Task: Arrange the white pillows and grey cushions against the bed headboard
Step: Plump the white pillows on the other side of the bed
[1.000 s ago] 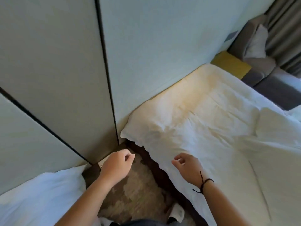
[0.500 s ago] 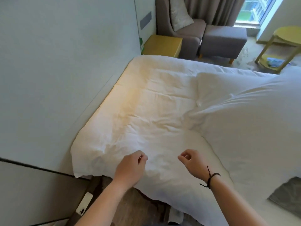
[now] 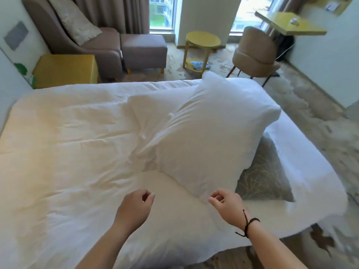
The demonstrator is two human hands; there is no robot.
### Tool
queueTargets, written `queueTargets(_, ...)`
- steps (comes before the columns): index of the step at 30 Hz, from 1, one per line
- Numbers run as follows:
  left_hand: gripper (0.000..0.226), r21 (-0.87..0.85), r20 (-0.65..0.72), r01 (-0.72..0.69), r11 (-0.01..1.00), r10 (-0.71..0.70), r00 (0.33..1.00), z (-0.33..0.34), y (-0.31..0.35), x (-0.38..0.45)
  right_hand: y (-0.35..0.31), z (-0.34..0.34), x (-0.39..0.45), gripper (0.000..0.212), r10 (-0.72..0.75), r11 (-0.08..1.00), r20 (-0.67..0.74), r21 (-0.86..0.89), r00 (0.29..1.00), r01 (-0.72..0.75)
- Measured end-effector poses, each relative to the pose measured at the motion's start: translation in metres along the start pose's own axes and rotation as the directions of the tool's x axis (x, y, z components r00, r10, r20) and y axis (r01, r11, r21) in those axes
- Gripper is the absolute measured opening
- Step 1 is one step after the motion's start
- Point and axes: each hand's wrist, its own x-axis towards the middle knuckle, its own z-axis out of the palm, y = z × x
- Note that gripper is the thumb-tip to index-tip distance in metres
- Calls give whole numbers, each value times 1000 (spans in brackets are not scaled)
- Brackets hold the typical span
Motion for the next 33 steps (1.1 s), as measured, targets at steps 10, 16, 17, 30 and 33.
queueTargets(10,18,44,126,-121,992,114,985,76,87,49,94,-73,55,18,203,963,-177,215,963,-163)
queueTargets(16,12,111,53,-83,990,77,996,118,141,84,152,-117,159,44,319,858,-144,464,937,-221)
queueTargets(17,10,121,62,-81,989,74,995,128,152,90,161,-125,179,49,332,842,-140,490,933,-226)
queueTargets(30,30,301,150,-140,943,99,984,196,239,147,180,-122,297,59,292,169,231,943,928,-288)
queueTargets(33,31,331,142,-126,935,83,986,198,243,149,177,-118,304,57,350,171,245,933,904,-318)
